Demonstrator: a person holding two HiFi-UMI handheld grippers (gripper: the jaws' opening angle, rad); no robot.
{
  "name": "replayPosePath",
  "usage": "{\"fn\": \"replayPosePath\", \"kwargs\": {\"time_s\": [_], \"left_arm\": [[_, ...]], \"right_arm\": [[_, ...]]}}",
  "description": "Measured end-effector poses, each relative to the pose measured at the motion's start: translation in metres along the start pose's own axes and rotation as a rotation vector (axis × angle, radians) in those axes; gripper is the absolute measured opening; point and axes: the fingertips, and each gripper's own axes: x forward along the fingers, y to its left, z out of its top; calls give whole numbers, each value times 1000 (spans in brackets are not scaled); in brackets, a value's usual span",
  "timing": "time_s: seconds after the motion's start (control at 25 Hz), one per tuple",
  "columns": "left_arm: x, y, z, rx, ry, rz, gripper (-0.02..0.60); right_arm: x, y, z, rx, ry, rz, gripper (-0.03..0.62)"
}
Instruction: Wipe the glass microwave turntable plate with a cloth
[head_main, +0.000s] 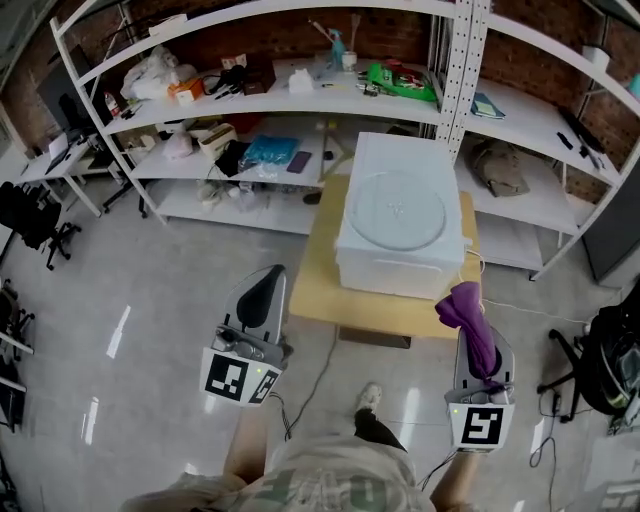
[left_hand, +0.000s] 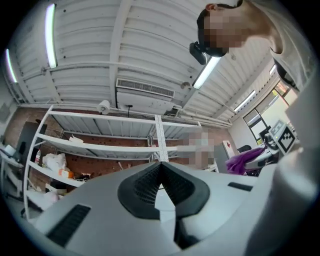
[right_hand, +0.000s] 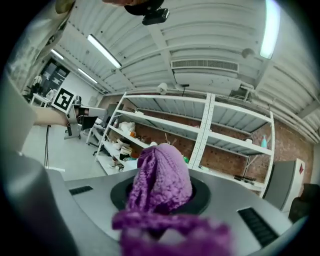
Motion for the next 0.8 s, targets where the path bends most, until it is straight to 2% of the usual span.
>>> {"fn": "replayPosePath", "kwargs": {"time_s": [0.16, 0.32, 0.4, 0.56, 0.64, 0.8], "left_arm": [[-63, -8, 23, 2, -13, -4, 2], [-108, -24, 31, -43, -11, -20, 2], [-125, -32, 39, -54, -14, -20, 3], [-162, -33, 61, -56, -38, 44, 2], [-176, -37, 67, -54, -37, 63, 3], [-205, -78, 64, -46, 37, 31, 3]], "right_arm": [[-45, 26, 34, -11, 12, -31, 49], [-86, 74, 49, 87, -20, 79, 48], [-101, 90, 51, 70, -7, 123, 48], [-131, 105, 62, -8, 9, 147, 48], [-151, 109, 69, 6, 2, 151, 48], [-209, 108, 57, 83, 12, 114, 48]]}}
